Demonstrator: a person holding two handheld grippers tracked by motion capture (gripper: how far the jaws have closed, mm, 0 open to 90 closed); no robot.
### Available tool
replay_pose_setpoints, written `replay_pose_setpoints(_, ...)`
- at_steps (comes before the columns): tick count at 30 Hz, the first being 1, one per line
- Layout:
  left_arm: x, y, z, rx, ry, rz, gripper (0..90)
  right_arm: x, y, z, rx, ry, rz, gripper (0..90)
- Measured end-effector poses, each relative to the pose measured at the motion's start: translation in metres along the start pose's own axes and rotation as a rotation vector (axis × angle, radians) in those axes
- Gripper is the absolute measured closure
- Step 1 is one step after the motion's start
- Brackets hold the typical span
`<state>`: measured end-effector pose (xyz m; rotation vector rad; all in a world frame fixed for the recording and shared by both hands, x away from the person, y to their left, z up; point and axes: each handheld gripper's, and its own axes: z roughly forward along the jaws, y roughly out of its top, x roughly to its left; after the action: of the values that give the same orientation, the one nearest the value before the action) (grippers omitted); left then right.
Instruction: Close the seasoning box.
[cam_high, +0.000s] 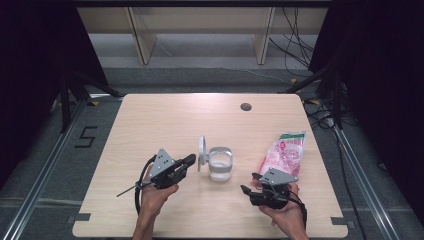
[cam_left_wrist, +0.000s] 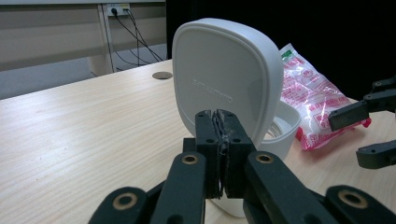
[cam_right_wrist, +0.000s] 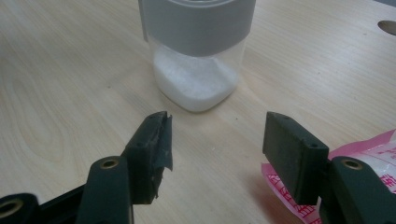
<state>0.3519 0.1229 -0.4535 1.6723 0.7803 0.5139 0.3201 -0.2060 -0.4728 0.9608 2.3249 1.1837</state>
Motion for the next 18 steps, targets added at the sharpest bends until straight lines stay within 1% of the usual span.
replay_pose_setpoints(3, -0.001, 0.001, 0.001, 0.0, 0.0, 0.006, 87.9, -0.001, 0.0, 0.001, 0.005, 0.001, -0.003, 41.5)
replay_pose_setpoints(4, -0.003, 0.002, 0.003, 0.001, -0.001, 0.006, 88.0, 0.0, -0.001, 0.001, 0.006, 0.004, 0.003, 41.5)
replay_pose_setpoints(5, -0.003, 0.003, 0.004, -0.002, -0.009, 0.017, 88.2, -0.001, -0.001, 0.001, 0.005, 0.003, 0.004, 41.5)
replay_pose_setpoints(6, -0.005, 0.004, 0.004, 0.003, -0.005, 0.015, 88.2, 0.0, -0.001, 0.001, -0.002, -0.002, 0.003, 41.5)
replay_pose_setpoints(7, -0.005, 0.005, 0.005, 0.004, -0.004, 0.021, 88.3, 0.0, 0.0, 0.001, -0.001, -0.002, 0.002, 41.5)
replay_pose_setpoints(8, -0.006, 0.006, 0.006, -0.005, -0.006, 0.014, 88.5, 0.0, 0.0, 0.001, 0.005, 0.006, 0.006, 41.5)
replay_pose_setpoints(9, -0.006, 0.007, 0.006, -0.004, -0.011, 0.028, 88.6, 0.0, 0.0, 0.002, -0.002, -0.001, -0.008, 41.5)
replay_pose_setpoints(10, -0.007, 0.008, 0.006, 0.001, -0.005, 0.02, 88.6, 0.0, 0.0, 0.002, -0.001, 0.001, -0.009, 41.4)
replay_pose_setpoints(11, -0.007, 0.008, 0.006, 0.001, -0.005, 0.02, 88.6, 0.0, 0.0, 0.002, -0.001, 0.001, -0.009, 41.4)
replay_pose_setpoints(12, -0.007, 0.008, 0.007, -0.006, -0.017, 0.014, 88.6, 0.0, 0.0, 0.002, 0.001, 0.003, -0.007, 41.4)
replay_pose_setpoints(13, -0.006, 0.009, 0.008, 0.007, -0.009, 0.026, 88.6, 0.0, 0.0, 0.002, -0.001, 0.002, -0.008, 41.4)
replay_pose_setpoints(15, -0.007, 0.009, 0.008, 0.007, -0.012, 0.026, 88.6, 0.0, 0.0, 0.001, 0.004, 0.005, -0.009, 41.4)
replay_pose_setpoints(16, -0.007, 0.011, 0.009, 0.0, -0.008, 0.032, 88.6, -0.001, -0.001, 0.003, -0.012, -0.001, -0.018, 41.4)
replay_pose_setpoints(18, -0.008, 0.012, 0.009, 0.009, -0.009, 0.032, 88.6, 0.0, 0.0, 0.002, -0.004, 0.002, -0.013, 41.3)
